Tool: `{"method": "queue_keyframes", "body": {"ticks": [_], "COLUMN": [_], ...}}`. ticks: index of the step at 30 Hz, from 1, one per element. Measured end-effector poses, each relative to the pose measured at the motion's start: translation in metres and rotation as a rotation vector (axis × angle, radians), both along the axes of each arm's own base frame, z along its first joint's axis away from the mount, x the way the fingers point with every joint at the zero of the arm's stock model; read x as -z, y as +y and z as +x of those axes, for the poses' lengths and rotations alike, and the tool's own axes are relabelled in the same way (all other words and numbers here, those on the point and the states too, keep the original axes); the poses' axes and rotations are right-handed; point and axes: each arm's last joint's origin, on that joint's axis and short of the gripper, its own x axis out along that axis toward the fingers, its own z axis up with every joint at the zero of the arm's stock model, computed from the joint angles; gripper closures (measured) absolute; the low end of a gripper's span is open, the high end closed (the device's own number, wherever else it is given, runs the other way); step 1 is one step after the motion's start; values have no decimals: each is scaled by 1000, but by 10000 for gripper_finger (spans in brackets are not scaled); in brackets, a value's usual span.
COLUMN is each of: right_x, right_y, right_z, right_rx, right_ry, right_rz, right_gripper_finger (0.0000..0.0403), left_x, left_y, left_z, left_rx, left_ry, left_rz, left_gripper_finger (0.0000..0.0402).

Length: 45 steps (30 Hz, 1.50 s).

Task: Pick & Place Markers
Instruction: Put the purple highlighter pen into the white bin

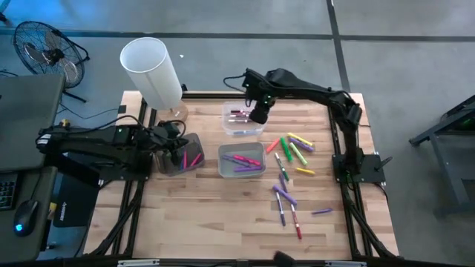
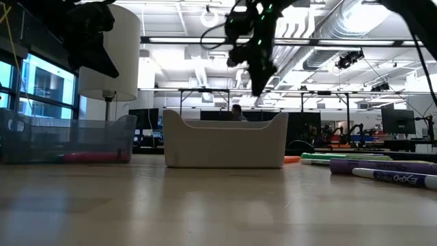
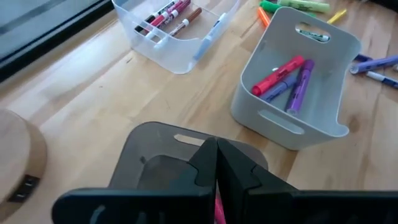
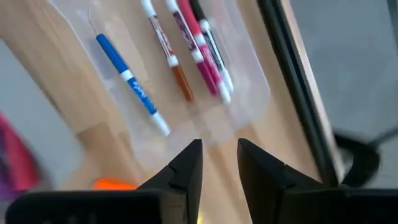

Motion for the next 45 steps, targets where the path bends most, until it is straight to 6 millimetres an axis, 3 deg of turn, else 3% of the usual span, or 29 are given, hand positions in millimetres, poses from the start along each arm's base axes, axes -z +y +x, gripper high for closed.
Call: {"method": "queue_keyframes", "body": {"ticks": [6, 11, 20, 25, 32, 35, 40, 45], "right_x": [-32, -47, -54, -55, -52, -38, 13, 58], "right_y": [44, 98, 201, 249, 298, 306, 314, 318], "right_z": [-18, -24, -25, -31, -43, -48, -57, -50], "right_rx": [245, 312, 389, 450, 435, 456, 437, 280], "right_ry": [-9, 22, -81, -162, -181, -145, 69, 77], "right_rz": [13, -63, -14, -11, 43, 27, 51, 133], "right_gripper_finger": [338, 364, 398, 385, 326, 304, 294, 297], "left_x": [1, 3, 10, 17, 24, 25, 25, 24], "left_y": [0, -1, -1, -3, -3, -3, -3, -3], "left_z": [2, 4, 14, 20, 27, 28, 28, 29], "left_rx": [13, 58, 92, 156, 157, 162, 158, 181], "left_ry": [17, 44, 117, 166, 214, 222, 211, 210], "left_rz": [13, 29, 58, 6, 3, -2, 7, 38], "left_gripper_finger": [401, 392, 286, 247, 244, 243, 243, 243]}}
